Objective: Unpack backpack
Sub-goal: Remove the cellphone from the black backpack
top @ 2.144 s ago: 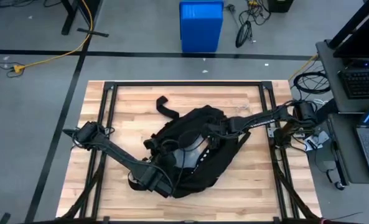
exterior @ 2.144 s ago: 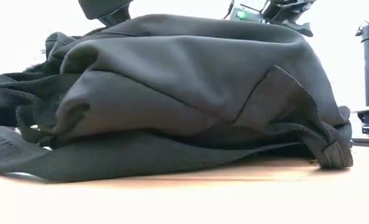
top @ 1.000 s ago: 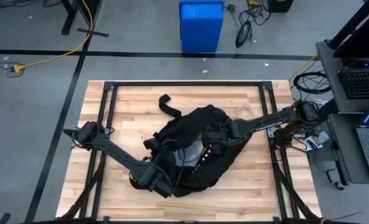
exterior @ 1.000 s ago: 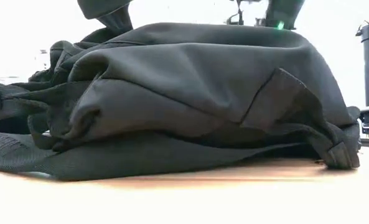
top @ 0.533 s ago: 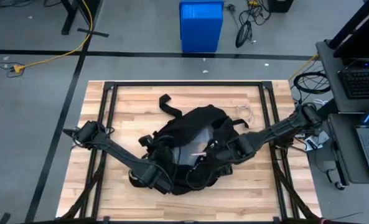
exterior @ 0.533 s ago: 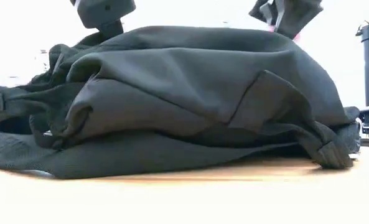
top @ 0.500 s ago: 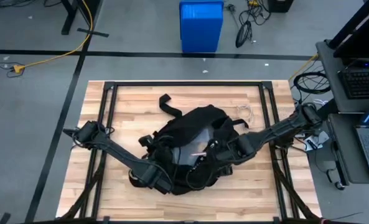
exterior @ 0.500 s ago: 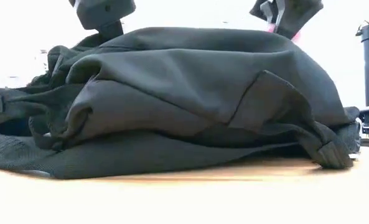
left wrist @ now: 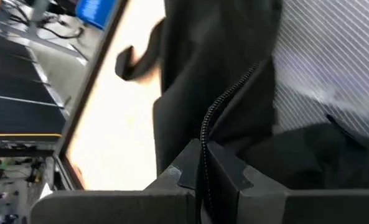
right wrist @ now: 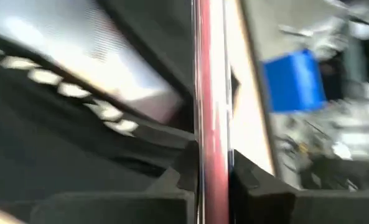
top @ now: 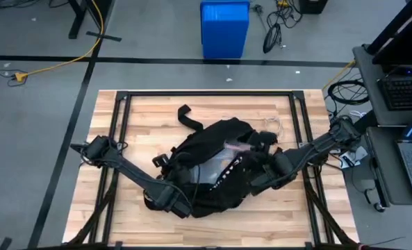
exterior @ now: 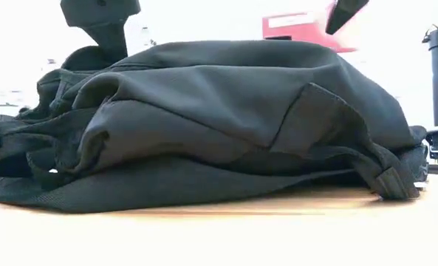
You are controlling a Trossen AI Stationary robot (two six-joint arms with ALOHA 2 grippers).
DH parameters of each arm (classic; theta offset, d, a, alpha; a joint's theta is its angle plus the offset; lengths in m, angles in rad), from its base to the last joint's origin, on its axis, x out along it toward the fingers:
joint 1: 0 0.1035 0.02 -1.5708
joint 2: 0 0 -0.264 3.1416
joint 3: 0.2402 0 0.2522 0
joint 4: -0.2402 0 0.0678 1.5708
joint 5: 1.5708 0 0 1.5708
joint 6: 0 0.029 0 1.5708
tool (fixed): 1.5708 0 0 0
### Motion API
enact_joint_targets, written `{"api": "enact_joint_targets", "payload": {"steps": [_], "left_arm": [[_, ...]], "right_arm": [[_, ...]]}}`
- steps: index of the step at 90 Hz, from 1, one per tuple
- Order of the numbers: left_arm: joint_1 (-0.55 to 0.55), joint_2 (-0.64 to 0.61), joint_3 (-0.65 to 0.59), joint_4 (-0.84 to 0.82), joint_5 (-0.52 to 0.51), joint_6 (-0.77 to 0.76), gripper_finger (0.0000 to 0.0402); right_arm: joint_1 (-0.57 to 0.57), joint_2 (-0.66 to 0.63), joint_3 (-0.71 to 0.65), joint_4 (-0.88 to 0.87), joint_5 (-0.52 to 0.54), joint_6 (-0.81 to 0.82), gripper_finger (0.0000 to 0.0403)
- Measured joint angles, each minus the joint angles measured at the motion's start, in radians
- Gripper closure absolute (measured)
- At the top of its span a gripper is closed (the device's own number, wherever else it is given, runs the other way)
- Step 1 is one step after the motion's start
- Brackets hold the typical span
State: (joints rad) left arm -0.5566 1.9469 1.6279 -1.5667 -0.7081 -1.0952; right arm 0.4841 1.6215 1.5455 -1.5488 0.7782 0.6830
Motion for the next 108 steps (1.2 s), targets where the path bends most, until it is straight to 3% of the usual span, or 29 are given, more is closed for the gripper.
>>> {"api": "enact_joint_targets", "payload": {"steps": [19, 39, 69, 92, 108], "left_arm": [[-0.043, 0.0, 0.003, -0.004, 0.024, -0.05, 0.0394], [-0.099, 0.0, 0.017, -0.004, 0.057, -0.065, 0.0394], [-0.172, 0.0, 0.077, -0.004, 0.058, -0.077, 0.0394], [-0.186, -0.012, 0.094, -0.004, 0.04, -0.078, 0.0394], [-0.183, -0.019, 0.094, -0.004, 0.026, -0.077, 0.0394]], "right_arm": [[-0.058, -0.013, -0.004, -0.022, 0.087, 0.064, 0.0391], [-0.166, -0.021, -0.053, -0.022, 0.095, 0.094, 0.039], [-0.298, -0.142, -0.286, -0.012, 0.087, 0.118, 0.039], [-0.406, -0.315, -0.516, 0.139, 0.086, 0.132, 0.039], [-0.502, -0.353, -0.641, 0.195, 0.076, 0.093, 0.039]]}}
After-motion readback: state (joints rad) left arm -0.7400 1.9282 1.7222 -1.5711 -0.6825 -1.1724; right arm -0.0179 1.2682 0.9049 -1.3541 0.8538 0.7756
